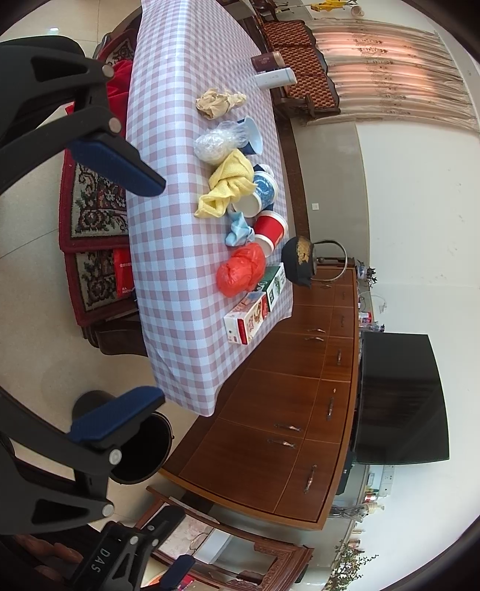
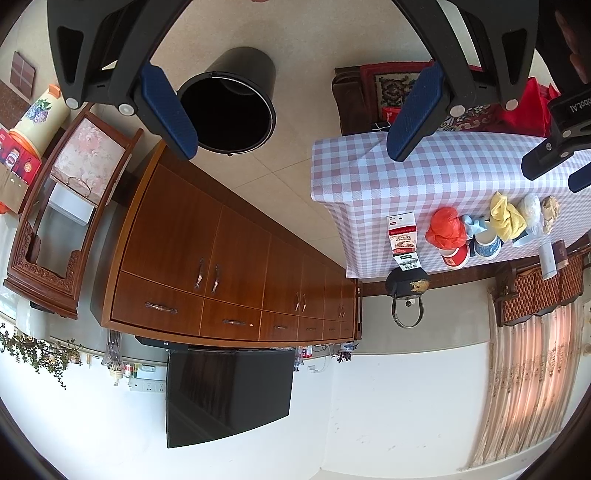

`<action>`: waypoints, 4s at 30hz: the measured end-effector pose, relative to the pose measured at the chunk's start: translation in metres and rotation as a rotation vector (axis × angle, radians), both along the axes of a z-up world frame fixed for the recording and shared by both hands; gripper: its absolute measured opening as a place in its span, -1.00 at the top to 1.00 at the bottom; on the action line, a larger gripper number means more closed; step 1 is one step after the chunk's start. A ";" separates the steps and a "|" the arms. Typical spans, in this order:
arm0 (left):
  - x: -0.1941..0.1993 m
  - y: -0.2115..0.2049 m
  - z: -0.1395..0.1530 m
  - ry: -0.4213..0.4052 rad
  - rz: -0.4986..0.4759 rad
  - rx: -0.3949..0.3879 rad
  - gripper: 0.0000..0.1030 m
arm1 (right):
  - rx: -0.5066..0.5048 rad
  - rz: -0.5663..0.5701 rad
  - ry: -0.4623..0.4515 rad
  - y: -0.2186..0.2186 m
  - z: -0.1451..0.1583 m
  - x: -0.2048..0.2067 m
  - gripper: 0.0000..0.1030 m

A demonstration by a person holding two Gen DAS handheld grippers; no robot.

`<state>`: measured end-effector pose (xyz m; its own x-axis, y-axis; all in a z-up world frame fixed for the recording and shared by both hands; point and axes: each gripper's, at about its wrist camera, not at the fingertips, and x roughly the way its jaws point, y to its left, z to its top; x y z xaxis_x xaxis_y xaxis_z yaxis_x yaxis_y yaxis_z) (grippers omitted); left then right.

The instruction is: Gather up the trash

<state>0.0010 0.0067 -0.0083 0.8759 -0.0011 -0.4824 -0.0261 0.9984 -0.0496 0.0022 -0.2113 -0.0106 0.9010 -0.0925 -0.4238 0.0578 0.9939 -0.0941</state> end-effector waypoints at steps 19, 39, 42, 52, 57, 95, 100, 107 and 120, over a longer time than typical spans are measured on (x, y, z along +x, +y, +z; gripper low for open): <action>0.000 0.002 0.000 0.009 0.007 -0.008 -1.00 | -0.006 0.009 -0.001 0.003 0.001 0.001 -1.00; 0.000 0.005 -0.001 0.018 0.012 -0.014 -1.00 | -0.009 0.012 0.005 0.003 -0.002 0.000 -1.00; 0.000 0.006 -0.001 0.022 0.013 -0.013 -1.00 | -0.009 0.013 0.007 0.002 -0.002 -0.001 -1.00; 0.001 0.006 -0.002 0.026 0.012 -0.012 -1.00 | -0.005 0.015 0.015 0.003 -0.004 0.001 -1.00; 0.001 0.006 -0.004 0.031 0.017 -0.013 -1.00 | -0.002 0.023 0.020 0.003 -0.005 0.000 -1.00; 0.123 0.115 -0.031 0.103 0.212 -0.113 -0.88 | 0.018 0.423 0.154 0.092 -0.018 0.170 -0.52; 0.147 0.119 -0.034 0.092 0.242 -0.103 -0.78 | 0.018 0.447 0.176 0.106 -0.026 0.203 -0.34; 0.173 0.139 -0.046 0.127 0.288 -0.109 -0.72 | 0.016 0.466 0.202 0.122 -0.042 0.243 -0.29; 0.200 0.152 -0.058 0.176 0.314 -0.104 -0.29 | 0.052 0.498 0.244 0.127 -0.057 0.277 -0.10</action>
<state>0.2012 0.1587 -0.0666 0.7452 0.1978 -0.6369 -0.3475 0.9303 -0.1176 0.2796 -0.0842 -0.0679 0.7058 0.3463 -0.6180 -0.4375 0.8992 0.0042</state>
